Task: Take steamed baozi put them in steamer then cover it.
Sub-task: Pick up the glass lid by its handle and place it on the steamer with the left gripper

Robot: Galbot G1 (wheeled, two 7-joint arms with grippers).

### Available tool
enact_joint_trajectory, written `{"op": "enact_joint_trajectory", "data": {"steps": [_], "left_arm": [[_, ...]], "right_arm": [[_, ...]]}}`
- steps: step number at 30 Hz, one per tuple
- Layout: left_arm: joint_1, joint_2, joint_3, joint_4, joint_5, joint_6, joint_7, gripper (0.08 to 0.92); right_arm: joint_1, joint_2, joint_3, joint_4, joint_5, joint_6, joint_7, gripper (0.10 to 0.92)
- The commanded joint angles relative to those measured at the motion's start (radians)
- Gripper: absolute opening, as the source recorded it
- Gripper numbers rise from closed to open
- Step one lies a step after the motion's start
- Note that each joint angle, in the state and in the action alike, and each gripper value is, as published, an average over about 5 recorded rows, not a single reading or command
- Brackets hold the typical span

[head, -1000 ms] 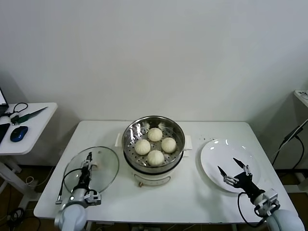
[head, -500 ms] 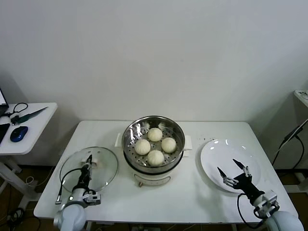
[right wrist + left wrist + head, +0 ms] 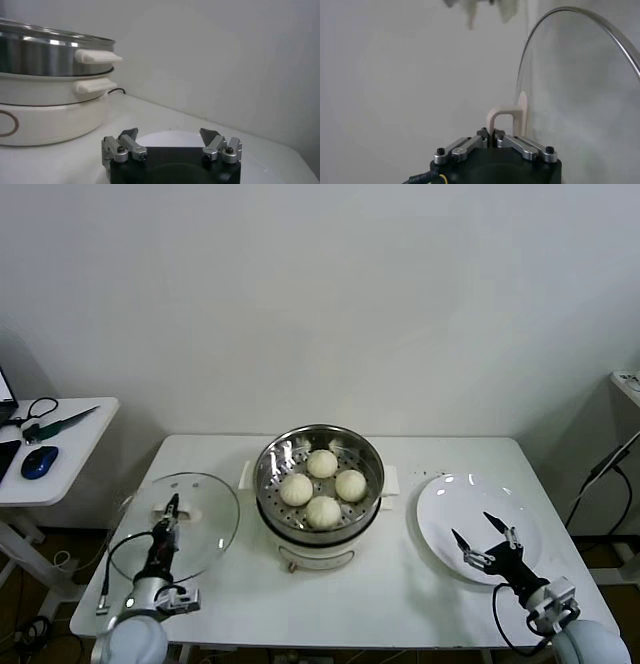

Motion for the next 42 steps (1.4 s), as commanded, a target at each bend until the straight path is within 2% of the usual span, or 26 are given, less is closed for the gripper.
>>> {"op": "enact_joint_trajectory", "data": {"steps": [1,7,12,17,24,28,33,37,42], "left_arm": [[0.161,0.025,-0.001,-0.285,-0.021,0.191,-0.051,0.142],[0.161,0.068,0.029,-0.332,-0.044,0.261,-0.085,0.142],[0.128,0.163,0.126,-0.371,-0.104,0.347,-0.055,0.142],[0.031,0.275,0.305,-0.401,-0.152,0.474,0.049,0.142],[-0.137,0.345,0.538,-0.423,-0.123,0.585,0.229,0.142],[-0.223,0.320,0.637,-0.393,-0.083,0.624,0.323,0.142],[-0.312,0.232,0.705,-0.360,-0.015,0.649,0.498,0.142],[-0.365,0.147,0.744,-0.312,0.034,0.651,0.525,0.142],[-0.404,0.068,0.779,-0.234,0.039,0.662,0.508,0.142]], "right_arm": [[0.004,-0.001,-0.001,-0.001,-0.001,0.000,0.001,0.823],[0.019,-0.006,-0.008,-0.006,-0.006,-0.002,0.005,0.823],[0.039,-0.012,-0.022,-0.018,-0.014,-0.003,0.010,0.823],[0.070,-0.015,-0.040,-0.032,-0.023,-0.006,0.025,0.823],[0.105,-0.015,-0.062,-0.054,-0.032,-0.011,0.033,0.823],[0.119,-0.009,-0.068,-0.060,-0.036,-0.012,0.037,0.823],[0.127,0.001,-0.073,-0.061,-0.049,-0.011,0.041,0.823],[0.124,0.002,-0.070,-0.060,-0.056,-0.009,0.042,0.823],[0.118,0.002,-0.058,-0.061,-0.057,-0.007,0.041,0.823]]}}
